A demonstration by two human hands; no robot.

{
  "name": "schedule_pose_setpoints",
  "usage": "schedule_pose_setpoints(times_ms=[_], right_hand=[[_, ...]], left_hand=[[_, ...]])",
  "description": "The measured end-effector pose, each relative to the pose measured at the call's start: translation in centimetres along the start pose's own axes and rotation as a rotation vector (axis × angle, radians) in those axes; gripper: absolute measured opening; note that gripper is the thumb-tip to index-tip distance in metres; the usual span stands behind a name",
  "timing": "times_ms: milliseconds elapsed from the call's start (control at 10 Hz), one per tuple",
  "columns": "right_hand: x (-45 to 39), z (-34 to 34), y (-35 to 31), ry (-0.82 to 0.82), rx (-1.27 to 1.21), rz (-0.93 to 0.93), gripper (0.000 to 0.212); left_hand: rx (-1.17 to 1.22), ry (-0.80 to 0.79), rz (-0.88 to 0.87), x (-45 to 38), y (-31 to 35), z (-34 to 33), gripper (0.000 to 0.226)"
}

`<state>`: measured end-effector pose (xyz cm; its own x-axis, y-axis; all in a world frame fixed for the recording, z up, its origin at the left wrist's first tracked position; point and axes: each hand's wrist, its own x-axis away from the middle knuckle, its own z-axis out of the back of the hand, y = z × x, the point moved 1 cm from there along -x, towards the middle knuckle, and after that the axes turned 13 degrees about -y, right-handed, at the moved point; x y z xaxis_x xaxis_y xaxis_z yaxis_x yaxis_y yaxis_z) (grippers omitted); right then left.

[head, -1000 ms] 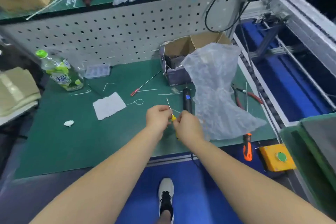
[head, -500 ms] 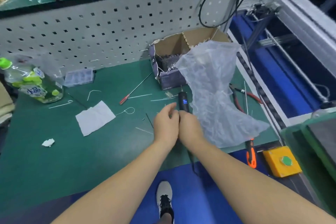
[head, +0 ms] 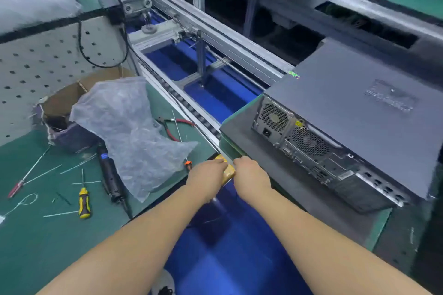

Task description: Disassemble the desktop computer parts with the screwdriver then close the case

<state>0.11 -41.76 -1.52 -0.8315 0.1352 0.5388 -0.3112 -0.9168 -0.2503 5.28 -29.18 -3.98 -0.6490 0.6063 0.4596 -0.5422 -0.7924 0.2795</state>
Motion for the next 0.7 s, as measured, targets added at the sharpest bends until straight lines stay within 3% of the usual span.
schedule_pose_setpoints(times_ms=[100, 300, 500, 600, 700], right_hand=[[0.2, -1.5, 1.8, -0.080, 0.007, 0.065, 0.029], [0.5, -3.0, 2.3, 0.004, -0.099, 0.066, 0.035], [1.2, -2.3, 3.7, 0.052, -0.166, 0.069, 0.031], [1.7, -1.5, 4.2, 0.043, -0.171, 0.067, 0.033], [2.9, -0.4, 4.1, -0.006, -0.130, 0.086, 0.032]], left_hand=[[-0.239, -0.073, 0.009, -0.4, 0.8, -1.5, 0.026], [-0.322, -0.141, 0.098, -0.7, 0.2, -3.2, 0.064], [-0.405, -0.114, 0.115, -1.2, 0.6, -3.5, 0.061], [-0.386, -0.221, 0.115, -1.0, 0.1, -3.5, 0.072], [-0.305, -0.255, 0.093, -0.6, 0.1, -2.2, 0.066]])
